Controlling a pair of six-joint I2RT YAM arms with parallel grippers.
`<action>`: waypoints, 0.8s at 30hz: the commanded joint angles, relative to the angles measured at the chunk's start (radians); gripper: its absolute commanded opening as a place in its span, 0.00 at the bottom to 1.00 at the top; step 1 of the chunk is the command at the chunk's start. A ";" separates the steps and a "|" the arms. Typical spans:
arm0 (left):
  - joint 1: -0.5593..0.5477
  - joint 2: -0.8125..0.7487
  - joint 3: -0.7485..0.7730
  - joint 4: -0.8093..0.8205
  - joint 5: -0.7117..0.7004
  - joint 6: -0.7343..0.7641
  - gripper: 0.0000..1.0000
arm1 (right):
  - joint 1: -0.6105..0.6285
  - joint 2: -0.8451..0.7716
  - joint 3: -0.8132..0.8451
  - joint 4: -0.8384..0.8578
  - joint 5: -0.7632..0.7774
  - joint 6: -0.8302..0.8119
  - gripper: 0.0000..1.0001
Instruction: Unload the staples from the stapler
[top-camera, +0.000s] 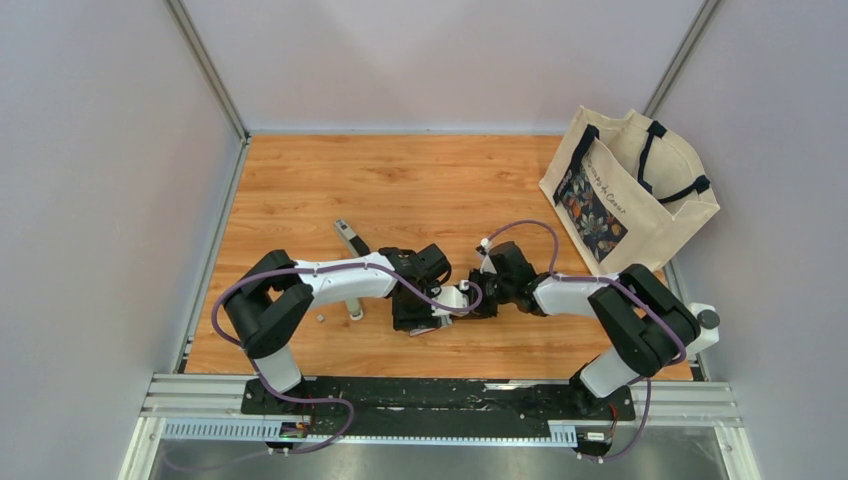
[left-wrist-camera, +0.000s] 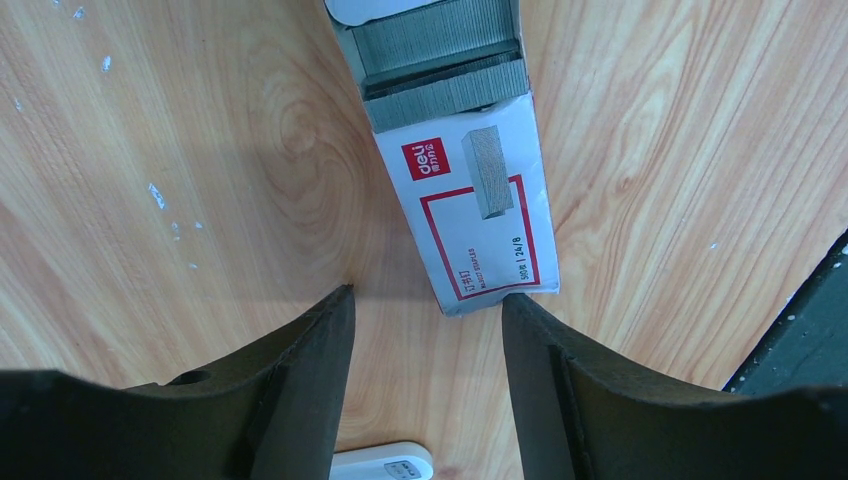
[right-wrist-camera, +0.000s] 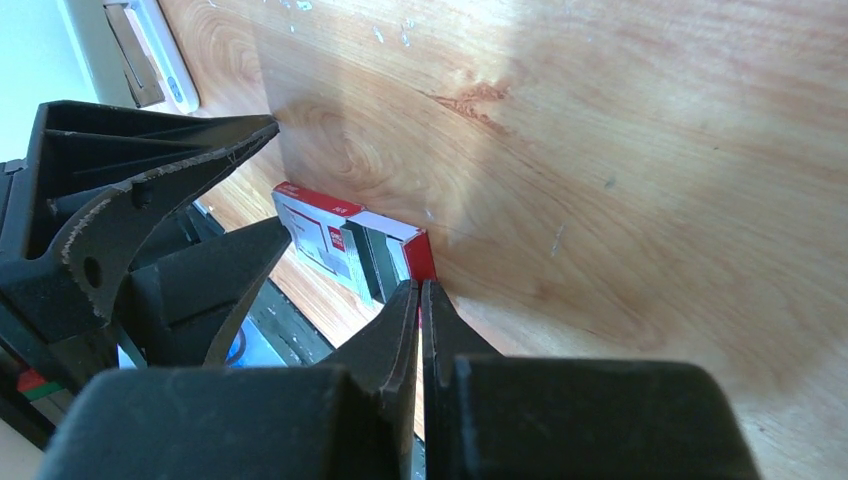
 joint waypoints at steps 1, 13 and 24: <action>-0.004 0.010 0.036 0.021 0.018 0.000 0.64 | 0.018 0.003 0.028 0.040 -0.010 0.020 0.05; -0.006 0.010 0.038 0.013 0.027 0.008 0.63 | 0.055 0.029 0.051 0.049 -0.010 0.034 0.04; -0.006 0.009 0.035 0.010 0.024 0.011 0.62 | 0.058 0.025 0.053 0.028 0.004 0.026 0.04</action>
